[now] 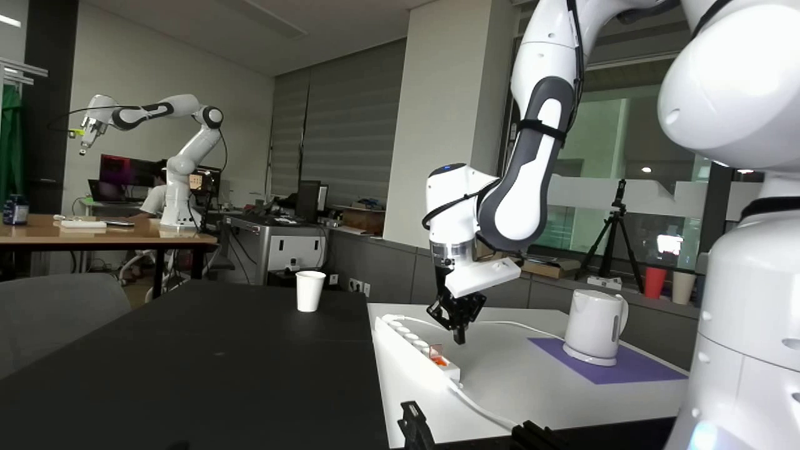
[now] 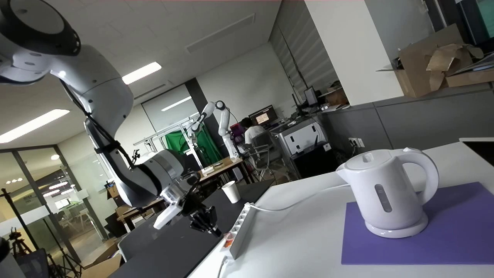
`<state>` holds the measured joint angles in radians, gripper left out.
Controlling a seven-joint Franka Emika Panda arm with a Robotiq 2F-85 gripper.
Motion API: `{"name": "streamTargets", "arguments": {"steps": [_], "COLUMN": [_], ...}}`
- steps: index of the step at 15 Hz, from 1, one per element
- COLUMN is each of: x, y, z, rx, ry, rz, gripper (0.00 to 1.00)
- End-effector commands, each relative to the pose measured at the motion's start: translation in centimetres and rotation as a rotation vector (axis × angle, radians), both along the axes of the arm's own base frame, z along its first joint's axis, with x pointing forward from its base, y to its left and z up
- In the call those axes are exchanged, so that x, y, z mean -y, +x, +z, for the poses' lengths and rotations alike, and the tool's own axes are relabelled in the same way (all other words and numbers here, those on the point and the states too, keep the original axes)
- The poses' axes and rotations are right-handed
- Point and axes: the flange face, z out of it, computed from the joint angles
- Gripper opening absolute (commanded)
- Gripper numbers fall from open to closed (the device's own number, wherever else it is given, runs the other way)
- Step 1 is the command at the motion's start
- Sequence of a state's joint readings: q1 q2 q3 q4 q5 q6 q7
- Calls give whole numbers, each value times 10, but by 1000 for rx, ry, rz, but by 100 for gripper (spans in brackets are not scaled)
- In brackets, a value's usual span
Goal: Turn off the main switch on the adapter
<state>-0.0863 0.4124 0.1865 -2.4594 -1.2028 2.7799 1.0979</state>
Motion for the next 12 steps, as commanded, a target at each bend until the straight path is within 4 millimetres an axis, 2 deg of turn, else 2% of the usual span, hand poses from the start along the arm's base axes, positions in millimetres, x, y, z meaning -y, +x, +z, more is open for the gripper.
{"name": "streamTargets", "arguments": {"steps": [1,9,12], "x": [-1,0,0], "y": [14,34,35], "z": [-17,-30,-42], "rx": [2,46,15], "ry": [32,95,114], "rz": [-5,56,63], "gripper": [0,0,0]}}
